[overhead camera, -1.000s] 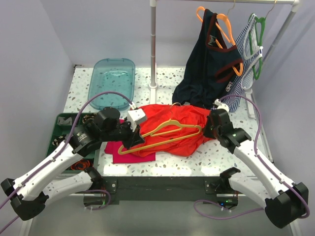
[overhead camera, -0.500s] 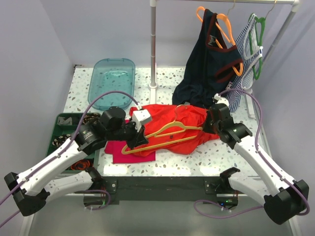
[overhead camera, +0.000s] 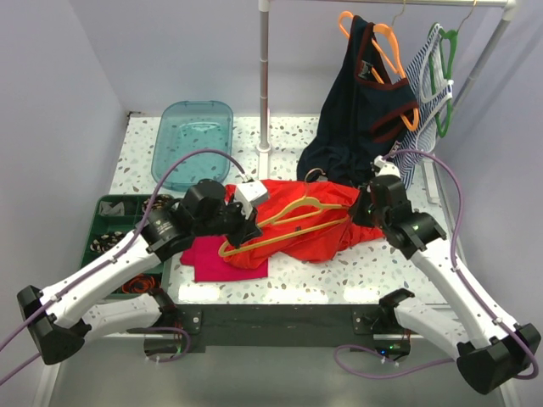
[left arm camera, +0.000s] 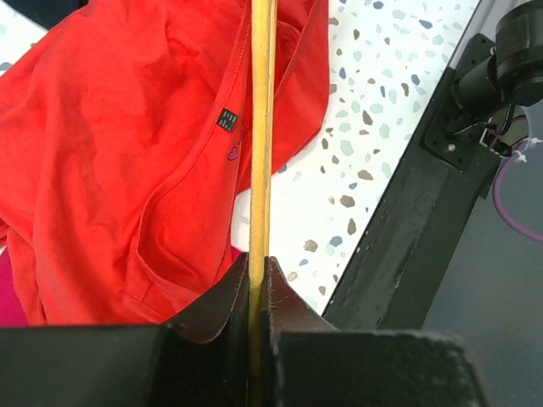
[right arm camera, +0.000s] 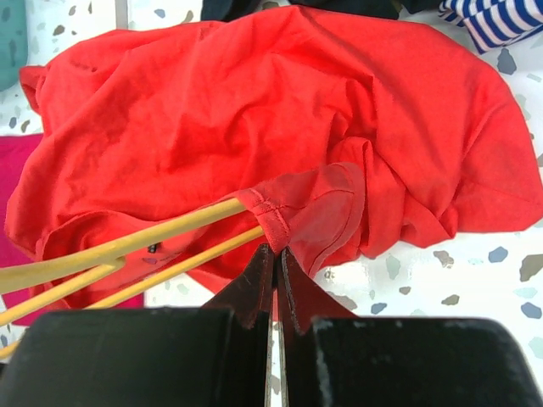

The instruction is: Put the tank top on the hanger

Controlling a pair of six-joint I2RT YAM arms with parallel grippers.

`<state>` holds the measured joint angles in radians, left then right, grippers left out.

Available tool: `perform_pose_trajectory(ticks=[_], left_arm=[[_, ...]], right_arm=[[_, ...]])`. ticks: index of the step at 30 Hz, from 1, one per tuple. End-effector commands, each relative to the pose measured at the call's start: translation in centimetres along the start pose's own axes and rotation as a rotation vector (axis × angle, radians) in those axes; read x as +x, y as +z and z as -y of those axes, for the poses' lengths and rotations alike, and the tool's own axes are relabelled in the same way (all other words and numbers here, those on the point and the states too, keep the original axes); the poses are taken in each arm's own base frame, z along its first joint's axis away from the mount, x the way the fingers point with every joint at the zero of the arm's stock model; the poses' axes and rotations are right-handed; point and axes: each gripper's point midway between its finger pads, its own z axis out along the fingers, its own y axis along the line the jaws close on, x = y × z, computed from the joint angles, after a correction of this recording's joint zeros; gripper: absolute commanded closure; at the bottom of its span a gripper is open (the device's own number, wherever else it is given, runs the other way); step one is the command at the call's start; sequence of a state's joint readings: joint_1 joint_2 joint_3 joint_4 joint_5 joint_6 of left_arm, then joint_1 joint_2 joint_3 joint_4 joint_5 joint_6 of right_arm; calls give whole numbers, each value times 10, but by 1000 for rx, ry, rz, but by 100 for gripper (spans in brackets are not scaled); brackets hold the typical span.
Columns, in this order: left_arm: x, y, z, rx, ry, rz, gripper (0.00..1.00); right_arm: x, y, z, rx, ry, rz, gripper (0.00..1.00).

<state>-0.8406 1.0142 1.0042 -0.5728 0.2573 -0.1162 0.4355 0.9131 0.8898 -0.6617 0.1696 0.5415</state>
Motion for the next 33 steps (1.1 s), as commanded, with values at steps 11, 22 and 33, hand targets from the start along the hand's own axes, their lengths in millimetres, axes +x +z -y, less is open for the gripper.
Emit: perform_pose_trajectory(ticks=[11, 22, 33], left_arm=[[-44, 37, 30, 121, -10, 159, 100], [-46, 78, 28, 113, -79, 264, 100], [-33, 101, 20, 96, -63, 236, 100]], right_arm=[[-33, -18, -31, -124, -18, 52, 100], [-28, -22, -24, -118, -53, 67, 93], [-45, -51, -66, -418, -135, 267, 33]])
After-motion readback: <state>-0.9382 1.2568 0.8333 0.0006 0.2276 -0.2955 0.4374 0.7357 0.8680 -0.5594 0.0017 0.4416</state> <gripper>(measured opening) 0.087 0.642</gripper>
